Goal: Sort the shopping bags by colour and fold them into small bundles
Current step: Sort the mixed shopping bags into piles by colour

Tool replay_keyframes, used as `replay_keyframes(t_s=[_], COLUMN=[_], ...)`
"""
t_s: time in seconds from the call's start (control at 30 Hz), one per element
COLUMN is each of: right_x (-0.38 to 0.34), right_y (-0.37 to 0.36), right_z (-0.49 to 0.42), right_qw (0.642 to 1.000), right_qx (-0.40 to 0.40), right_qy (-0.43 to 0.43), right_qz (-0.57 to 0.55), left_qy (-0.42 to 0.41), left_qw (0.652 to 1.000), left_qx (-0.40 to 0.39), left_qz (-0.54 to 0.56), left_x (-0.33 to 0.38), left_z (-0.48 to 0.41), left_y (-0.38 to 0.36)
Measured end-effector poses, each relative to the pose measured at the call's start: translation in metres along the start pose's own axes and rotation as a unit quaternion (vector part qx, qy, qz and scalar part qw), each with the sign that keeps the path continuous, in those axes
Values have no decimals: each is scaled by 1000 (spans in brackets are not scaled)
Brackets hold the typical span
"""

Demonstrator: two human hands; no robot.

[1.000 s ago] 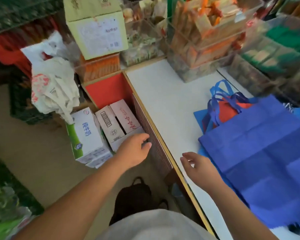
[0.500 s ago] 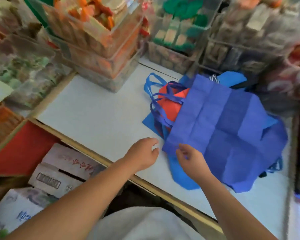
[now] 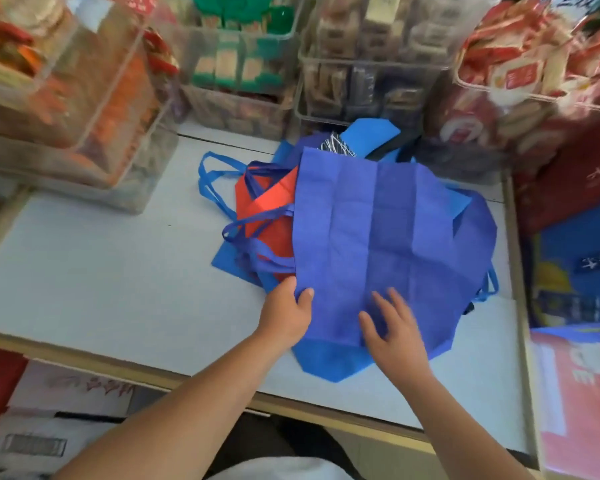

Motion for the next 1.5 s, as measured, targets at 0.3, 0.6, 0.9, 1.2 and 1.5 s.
replay_keyframes(t_s=[0.3, 0.6, 0.9, 1.2, 1.5], right_x=[20, 19, -32, -83, -105], right_y=[30, 3, -95, -163, -149], right_z=[-50, -85, -57, -41, -9], right_qw=[978, 980, 982, 996, 988], right_qx=[35, 11, -21, -9, -4], right_qy=[-172, -197, -164, -86, -31], right_qz=[-116, -1, 90, -10, -149], left_qy=[82, -96, -19, 36, -42], left_qw=[988, 960, 965, 973, 982], left_qx=[47, -57, -105, -104, -90], left_qz=[-125, -255, -238, -202, -159], left_x=[-29, -55, -134, -189, -168], left_z=[-3, -30, -52, -53, -18], left_y=[51, 46, 80, 123, 109])
Point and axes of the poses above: each hand's wrist, its own z-axis away from the middle knuckle, its own y-axis out of the back of the hand, x = y × z, the point moved 3 cm from there along -z, towards the middle knuckle, and after that the axes turned 15 degrees about -z, right-handed, at the moved point
